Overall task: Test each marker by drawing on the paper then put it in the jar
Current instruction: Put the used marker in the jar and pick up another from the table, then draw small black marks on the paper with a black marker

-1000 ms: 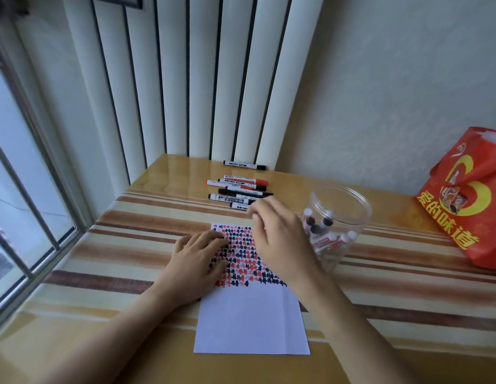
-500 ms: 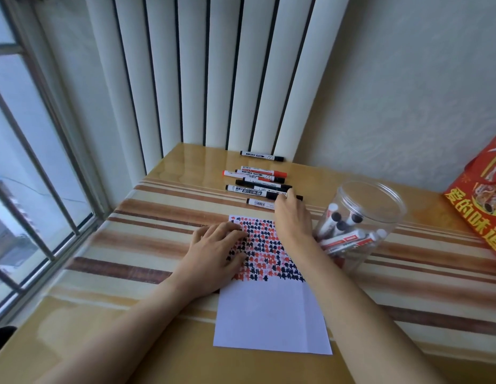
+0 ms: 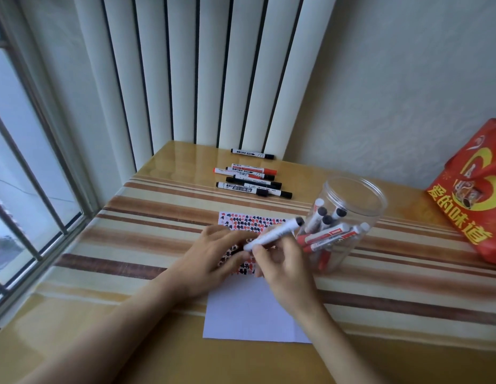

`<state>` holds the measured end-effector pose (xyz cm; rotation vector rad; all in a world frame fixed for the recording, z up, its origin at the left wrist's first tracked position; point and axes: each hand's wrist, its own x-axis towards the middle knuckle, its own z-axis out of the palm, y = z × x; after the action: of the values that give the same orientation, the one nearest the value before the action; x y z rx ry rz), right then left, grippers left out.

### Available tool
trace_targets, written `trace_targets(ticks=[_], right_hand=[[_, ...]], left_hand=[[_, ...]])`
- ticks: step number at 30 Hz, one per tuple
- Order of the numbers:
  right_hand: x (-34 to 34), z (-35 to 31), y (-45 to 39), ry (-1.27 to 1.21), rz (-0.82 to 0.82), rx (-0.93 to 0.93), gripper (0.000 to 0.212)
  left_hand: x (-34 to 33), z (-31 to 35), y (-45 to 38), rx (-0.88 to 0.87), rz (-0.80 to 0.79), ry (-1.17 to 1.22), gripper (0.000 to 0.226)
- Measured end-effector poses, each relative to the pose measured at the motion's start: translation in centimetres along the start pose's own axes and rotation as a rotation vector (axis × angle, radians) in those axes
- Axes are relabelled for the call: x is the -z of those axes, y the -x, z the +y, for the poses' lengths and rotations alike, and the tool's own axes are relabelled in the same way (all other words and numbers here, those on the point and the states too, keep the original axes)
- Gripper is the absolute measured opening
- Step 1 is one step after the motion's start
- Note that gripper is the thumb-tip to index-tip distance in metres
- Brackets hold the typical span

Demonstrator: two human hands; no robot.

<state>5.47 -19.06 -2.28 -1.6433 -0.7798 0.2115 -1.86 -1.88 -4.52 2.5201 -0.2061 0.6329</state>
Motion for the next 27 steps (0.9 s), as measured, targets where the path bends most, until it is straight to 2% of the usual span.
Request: trace_targets(ticks=[2, 4, 8, 10, 12, 14, 16, 20, 25, 27], right_hand=[[0.5, 0.7, 0.7, -0.182, -0.059, -0.083, 0.017], [1.6, 1.2, 0.9, -0.281, -0.07, -0.116, 0.004], [4.8, 1.1, 0.4, -0.306, -0.007, -0.159, 0.021], [6.1, 0.9, 0.1, -0.145, -0.046, -0.123, 0.012], [6.8, 1.1, 0.1, 0.246, -0.066, 0.05, 0.007], [6.5, 1.3, 0.5, 0.654, -0.078, 0.257, 0.009], [5.1, 0.9, 0.8, 0.898, -0.092, 0.383, 0.017], [1.4, 1.2, 1.1, 1.059, -0.098, 0.537, 0.014], [0.4, 2.3, 1.1, 1.086, -0.01, 0.57, 0.023], [0.3, 2.4, 0.9, 1.09, 0.015, 0.559, 0.028]], left_hand=[[-0.2, 0.4, -0.2, -0.061, -0.029, 0.046, 0.019], [-0.3, 0.4, -0.2, -0.054, -0.021, 0.046, 0.021], [-0.2, -0.2, -0.1, 0.045, -0.011, 0.048, 0.032], [-0.1, -0.2, -0.3, 0.062, -0.008, 0.065, 0.034], [-0.2, -0.2, -0.3, 0.055, -0.019, 0.045, 0.037], [-0.4, -0.1, -0.2, 0.048, -0.051, -0.004, 0.034], [-0.6, 0.1, -0.2, 0.042, -0.089, -0.048, 0.031], [-0.8, 0.5, -0.1, -0.004, -0.116, -0.056, 0.034], [-0.6, 0.6, 0.1, 0.009, -0.05, -0.086, 0.048], [-0.7, 0.7, 0.1, -0.002, -0.01, -0.105, 0.047]])
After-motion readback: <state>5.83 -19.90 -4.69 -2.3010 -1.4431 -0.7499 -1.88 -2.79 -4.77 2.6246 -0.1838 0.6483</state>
